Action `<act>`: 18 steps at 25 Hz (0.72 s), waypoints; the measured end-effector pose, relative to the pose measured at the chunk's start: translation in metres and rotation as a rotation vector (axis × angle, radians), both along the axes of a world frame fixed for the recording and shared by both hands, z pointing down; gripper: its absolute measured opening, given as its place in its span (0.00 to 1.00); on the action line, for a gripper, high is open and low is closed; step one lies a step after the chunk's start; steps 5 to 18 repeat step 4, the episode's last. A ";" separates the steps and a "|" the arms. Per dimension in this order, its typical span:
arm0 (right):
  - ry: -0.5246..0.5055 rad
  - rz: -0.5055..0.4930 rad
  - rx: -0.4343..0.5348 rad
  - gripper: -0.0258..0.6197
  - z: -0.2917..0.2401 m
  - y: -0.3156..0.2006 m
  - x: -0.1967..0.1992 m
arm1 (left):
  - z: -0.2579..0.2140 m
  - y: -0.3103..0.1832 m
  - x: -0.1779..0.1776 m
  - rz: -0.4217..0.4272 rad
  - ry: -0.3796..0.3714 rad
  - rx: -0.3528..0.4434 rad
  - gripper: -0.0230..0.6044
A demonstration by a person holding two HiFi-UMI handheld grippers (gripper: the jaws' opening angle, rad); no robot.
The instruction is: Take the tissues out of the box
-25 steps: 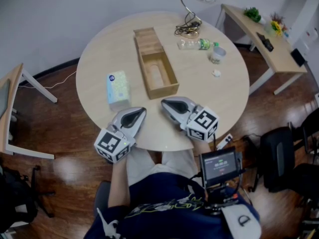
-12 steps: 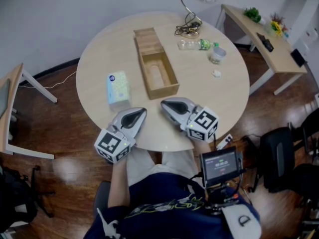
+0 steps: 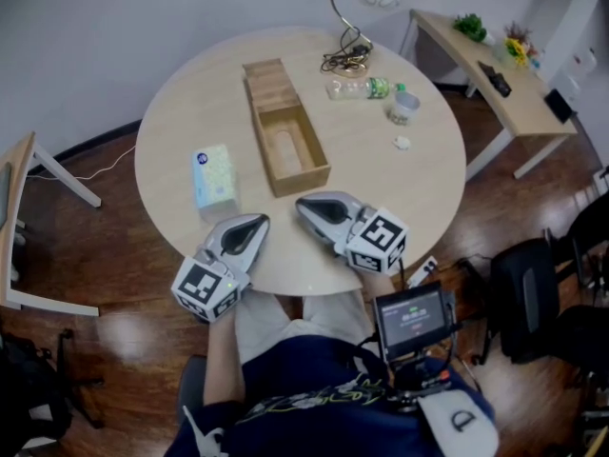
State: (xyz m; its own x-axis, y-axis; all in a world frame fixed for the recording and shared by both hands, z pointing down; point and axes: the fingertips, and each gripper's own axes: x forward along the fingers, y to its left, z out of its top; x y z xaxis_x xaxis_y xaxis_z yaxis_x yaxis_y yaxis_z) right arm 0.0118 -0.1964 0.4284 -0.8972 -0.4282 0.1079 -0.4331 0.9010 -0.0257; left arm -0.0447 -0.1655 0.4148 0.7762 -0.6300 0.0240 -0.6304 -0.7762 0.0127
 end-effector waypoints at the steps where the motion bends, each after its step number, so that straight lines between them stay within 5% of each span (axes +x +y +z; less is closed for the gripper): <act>1: -0.001 -0.005 -0.001 0.04 0.000 0.001 -0.001 | 0.000 0.001 -0.001 -0.005 -0.001 -0.001 0.04; 18: -0.005 -0.013 -0.006 0.04 0.000 0.003 -0.001 | -0.001 0.002 -0.001 -0.016 -0.012 -0.005 0.04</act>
